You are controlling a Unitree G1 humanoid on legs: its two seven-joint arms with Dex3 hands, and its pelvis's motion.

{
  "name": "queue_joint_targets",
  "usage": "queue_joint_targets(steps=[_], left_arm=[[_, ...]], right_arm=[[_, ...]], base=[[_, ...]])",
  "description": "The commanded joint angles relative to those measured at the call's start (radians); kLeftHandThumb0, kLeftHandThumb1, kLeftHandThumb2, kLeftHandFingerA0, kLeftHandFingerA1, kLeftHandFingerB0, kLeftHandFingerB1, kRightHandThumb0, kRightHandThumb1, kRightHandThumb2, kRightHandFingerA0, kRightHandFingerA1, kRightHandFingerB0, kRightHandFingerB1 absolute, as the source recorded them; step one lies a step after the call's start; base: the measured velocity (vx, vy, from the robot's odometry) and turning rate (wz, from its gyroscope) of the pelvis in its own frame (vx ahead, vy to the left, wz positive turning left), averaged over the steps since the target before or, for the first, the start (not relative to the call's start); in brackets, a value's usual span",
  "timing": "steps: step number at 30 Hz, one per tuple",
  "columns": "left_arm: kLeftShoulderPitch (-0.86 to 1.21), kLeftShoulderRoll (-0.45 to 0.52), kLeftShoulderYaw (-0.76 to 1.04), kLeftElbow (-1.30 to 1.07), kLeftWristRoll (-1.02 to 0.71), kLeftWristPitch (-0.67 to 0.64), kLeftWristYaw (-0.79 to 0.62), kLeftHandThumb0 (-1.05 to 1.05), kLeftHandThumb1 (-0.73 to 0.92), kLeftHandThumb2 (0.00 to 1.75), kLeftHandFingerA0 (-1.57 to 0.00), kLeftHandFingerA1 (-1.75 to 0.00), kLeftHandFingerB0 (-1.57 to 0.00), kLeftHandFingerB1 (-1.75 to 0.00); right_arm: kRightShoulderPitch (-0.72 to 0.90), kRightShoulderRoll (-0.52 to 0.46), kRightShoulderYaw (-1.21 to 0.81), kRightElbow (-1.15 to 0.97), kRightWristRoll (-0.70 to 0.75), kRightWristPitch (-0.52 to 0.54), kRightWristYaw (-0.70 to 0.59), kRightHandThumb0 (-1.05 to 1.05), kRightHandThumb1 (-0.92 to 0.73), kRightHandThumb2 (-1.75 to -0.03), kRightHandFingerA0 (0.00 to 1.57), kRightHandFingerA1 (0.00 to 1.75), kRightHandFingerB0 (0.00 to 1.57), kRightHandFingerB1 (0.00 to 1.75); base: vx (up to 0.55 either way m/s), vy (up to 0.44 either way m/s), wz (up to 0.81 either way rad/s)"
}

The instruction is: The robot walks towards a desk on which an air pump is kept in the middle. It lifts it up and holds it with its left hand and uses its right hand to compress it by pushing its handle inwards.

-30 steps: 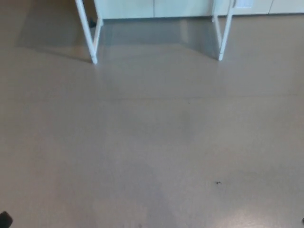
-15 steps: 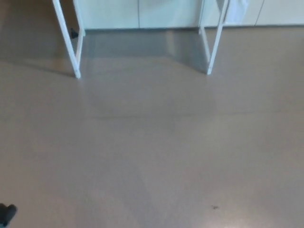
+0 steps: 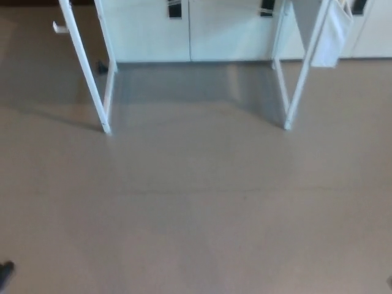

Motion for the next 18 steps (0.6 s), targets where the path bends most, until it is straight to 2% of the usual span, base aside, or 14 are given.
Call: queue_joint_targets(steps=[1,8,16,18], left_arm=[[0.010,0.018,-0.007,0.002,-0.020,0.017,-0.024,-0.04,0.55,1.01,-0.27,-0.57,-0.20,-0.53],[0.011,0.017,-0.005,-0.009,-0.038,0.034,-0.027,-0.06,0.56,1.02,-0.26,-0.57,-0.16,-0.51],[0.011,0.018,-0.014,-0.003,-0.030,0.035,-0.023,-0.06,0.56,1.02,-0.29,-0.58,-0.18,-0.52],[0.011,0.018,-0.014,-0.002,-0.032,0.034,-0.024,-0.06,0.56,1.01,-0.29,-0.58,-0.19,-0.53]], right_arm=[[0.012,-0.013,-0.006,-0.003,0.019,-0.019,0.003,-0.23,-0.69,-0.60,0.64,0.48,0.41,0.38],[0.020,-0.011,-0.002,-0.010,0.018,-0.018,-0.006,-0.23,-0.69,-0.60,0.65,0.49,0.42,0.38],[0.029,-0.013,-0.003,0.005,0.022,-0.032,0.010,-0.23,-0.70,-0.60,0.64,0.48,0.41,0.38],[0.034,-0.010,-0.003,0.002,0.023,-0.033,0.008,-0.24,-0.69,-0.60,0.64,0.48,0.42,0.38]], base=[[0.46,-0.192,0.35],[0.39,-0.094,-0.06],[0.44,0.150,-0.25],[0.47,0.187,0.14]])
